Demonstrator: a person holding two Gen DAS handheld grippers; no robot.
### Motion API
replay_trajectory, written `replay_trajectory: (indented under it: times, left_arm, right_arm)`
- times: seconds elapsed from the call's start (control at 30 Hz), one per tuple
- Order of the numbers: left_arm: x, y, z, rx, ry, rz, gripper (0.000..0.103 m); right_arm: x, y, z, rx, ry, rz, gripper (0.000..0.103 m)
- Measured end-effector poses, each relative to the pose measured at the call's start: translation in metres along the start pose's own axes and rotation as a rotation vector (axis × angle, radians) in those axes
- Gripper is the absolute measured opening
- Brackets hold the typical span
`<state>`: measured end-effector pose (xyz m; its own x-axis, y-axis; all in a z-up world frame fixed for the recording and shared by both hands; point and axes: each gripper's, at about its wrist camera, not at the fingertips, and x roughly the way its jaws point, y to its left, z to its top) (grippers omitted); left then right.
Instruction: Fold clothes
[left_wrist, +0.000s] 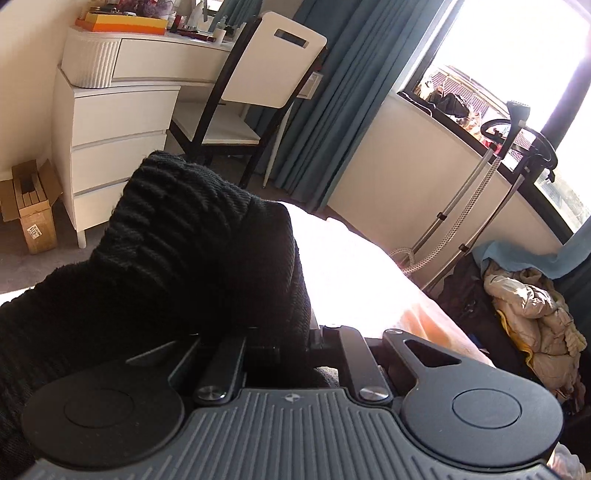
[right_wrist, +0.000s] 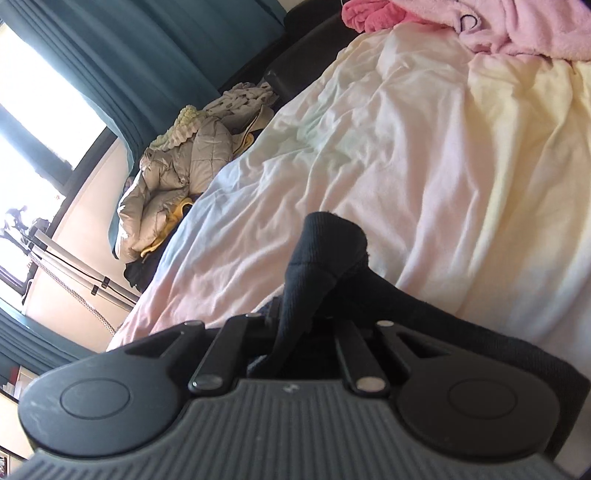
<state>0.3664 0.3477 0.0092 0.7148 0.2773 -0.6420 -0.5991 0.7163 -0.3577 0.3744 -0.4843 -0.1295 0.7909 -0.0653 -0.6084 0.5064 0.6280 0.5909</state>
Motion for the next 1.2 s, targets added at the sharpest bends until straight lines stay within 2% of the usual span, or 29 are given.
replay_trajectory:
  times: [0.1,0.13,0.17,0.2,0.27,0.3,0.37,0.5,0.57,0.7,0.8,0.9,1.0,1.07,1.1,1.13,1.2]
  left_arm:
    - [0.011,-0.006,-0.009,0.014,0.005,0.035,0.015]
    - [0.011,-0.006,-0.010,0.018,0.008,0.027,0.020]
    - [0.008,-0.005,-0.009,0.020,0.021,0.006,0.033]
    - [0.003,-0.004,-0.008,0.022,0.039,-0.020,0.046]
    - [-0.010,-0.003,-0.006,0.038,0.058,-0.074,0.057]
    - [-0.021,-0.003,-0.005,0.059,0.052,-0.101,0.067]
    - [-0.046,-0.002,-0.006,0.089,0.020,-0.131,0.083]
    - [-0.093,0.022,-0.025,0.006,0.051,-0.199,0.084]
    - [-0.113,0.040,-0.040,-0.041,0.079,-0.240,0.084]
    - [-0.146,0.079,-0.070,-0.115,0.113,-0.287,0.084]
    - [-0.152,0.107,-0.090,-0.181,0.142,-0.267,0.084]
    - [-0.135,0.136,-0.103,-0.303,0.210,-0.238,0.084]
    - [-0.109,0.153,-0.110,-0.424,0.225,-0.252,0.081]
    - [-0.098,0.148,-0.105,-0.419,0.194,-0.242,0.081]
    - [-0.093,0.144,-0.102,-0.408,0.176,-0.235,0.081]
    - [-0.088,0.139,-0.099,-0.398,0.157,-0.227,0.080]
    - [-0.079,0.131,-0.093,-0.376,0.120,-0.213,0.071]
  right_arm:
    - [0.013,-0.010,-0.002,-0.013,0.028,0.035,0.008]
    - [0.012,-0.012,-0.002,-0.017,0.031,0.056,0.013]
    - [0.007,-0.014,-0.002,-0.019,0.029,0.078,0.016]
    - [0.003,-0.016,-0.002,-0.020,0.027,0.101,0.023]
    - [-0.015,-0.018,-0.003,-0.016,-0.010,0.124,0.046]
    - [-0.028,-0.021,-0.004,-0.006,-0.037,0.140,0.064]
    - [-0.057,-0.032,-0.009,0.035,-0.077,0.193,0.068]
    - [-0.105,-0.068,-0.028,0.179,-0.089,0.240,0.068]
    - [-0.124,-0.087,-0.041,0.246,-0.090,0.261,0.072]
    - [-0.144,-0.109,-0.061,0.292,-0.051,0.284,0.073]
    - [-0.139,-0.116,-0.073,0.323,0.031,0.303,0.073]
    - [-0.132,-0.111,-0.076,0.296,0.033,0.325,0.073]
    - [-0.113,-0.101,-0.072,0.274,0.032,0.353,0.072]
    - [-0.095,-0.092,-0.067,0.237,0.036,0.346,0.067]
    - [-0.088,-0.089,-0.065,0.231,0.032,0.331,0.060]
    - [-0.080,-0.086,-0.062,0.225,0.027,0.315,0.045]
    - [-0.071,-0.085,-0.057,0.243,0.014,0.297,0.027]
